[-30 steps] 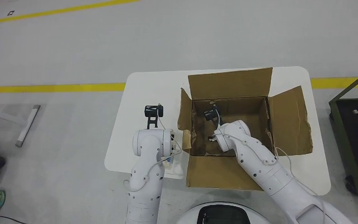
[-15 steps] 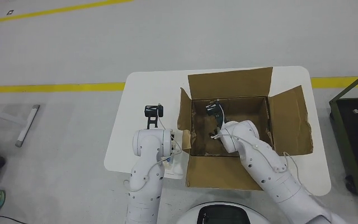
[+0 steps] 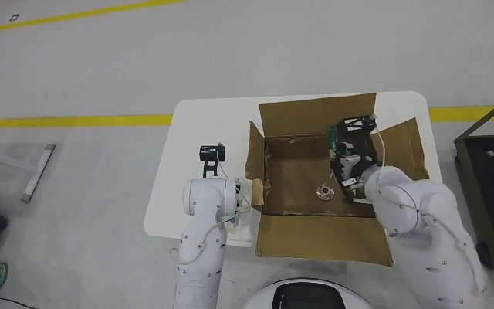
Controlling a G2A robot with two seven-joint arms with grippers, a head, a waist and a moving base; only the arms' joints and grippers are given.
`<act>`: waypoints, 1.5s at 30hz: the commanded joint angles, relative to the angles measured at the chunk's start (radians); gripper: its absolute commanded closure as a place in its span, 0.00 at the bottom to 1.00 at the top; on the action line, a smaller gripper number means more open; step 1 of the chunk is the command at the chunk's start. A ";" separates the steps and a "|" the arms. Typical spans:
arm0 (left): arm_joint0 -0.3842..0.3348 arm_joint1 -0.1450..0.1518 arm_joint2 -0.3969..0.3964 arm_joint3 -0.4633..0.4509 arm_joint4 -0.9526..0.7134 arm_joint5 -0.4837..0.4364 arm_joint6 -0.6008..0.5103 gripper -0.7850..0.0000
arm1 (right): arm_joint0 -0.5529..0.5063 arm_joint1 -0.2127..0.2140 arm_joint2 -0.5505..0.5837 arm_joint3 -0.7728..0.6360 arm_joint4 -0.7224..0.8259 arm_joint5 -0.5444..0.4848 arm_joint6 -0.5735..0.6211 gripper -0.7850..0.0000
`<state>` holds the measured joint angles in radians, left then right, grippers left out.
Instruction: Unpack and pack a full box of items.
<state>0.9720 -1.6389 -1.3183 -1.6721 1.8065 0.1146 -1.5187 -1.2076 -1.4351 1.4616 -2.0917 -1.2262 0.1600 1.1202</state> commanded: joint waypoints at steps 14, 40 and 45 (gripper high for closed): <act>0.000 0.000 0.000 0.000 0.000 0.000 0.000 0.00 | -0.224 0.026 0.490 -0.258 0.272 -0.028 -0.142 1.00; 0.000 0.000 0.000 0.000 0.000 0.000 0.000 0.00 | -0.439 0.051 0.535 0.037 0.271 -0.016 -0.023 1.00; 0.000 0.000 0.000 0.000 0.000 0.000 0.000 0.00 | -0.404 0.061 0.492 0.080 0.221 -0.016 0.001 1.00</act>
<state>0.9720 -1.6389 -1.3183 -1.6721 1.8065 0.1146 -1.5187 -1.6164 -1.3762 1.9615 -2.0164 -0.9973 0.1459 1.1134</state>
